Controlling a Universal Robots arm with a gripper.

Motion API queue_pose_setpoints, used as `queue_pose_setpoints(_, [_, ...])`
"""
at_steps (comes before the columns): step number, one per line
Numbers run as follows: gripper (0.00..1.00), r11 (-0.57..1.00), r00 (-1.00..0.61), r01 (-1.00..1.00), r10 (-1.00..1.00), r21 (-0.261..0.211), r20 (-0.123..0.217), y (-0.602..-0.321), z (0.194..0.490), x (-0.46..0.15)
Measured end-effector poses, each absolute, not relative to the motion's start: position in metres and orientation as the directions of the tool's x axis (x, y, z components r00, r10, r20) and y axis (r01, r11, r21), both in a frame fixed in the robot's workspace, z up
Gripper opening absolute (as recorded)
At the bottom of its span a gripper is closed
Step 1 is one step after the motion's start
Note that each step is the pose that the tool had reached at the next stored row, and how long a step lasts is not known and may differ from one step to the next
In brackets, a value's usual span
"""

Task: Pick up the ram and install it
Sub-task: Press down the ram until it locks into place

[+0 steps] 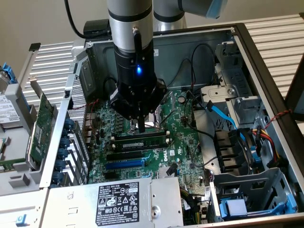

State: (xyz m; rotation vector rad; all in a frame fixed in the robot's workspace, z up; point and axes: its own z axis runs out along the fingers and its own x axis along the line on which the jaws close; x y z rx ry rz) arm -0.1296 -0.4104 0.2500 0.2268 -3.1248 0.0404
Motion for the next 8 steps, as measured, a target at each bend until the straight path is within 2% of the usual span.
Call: queue_pose_setpoints(8, [0.1, 0.999, -0.999, -0.045, -0.045, -0.026, 0.007, -0.4104, 0.2501, -0.1297])
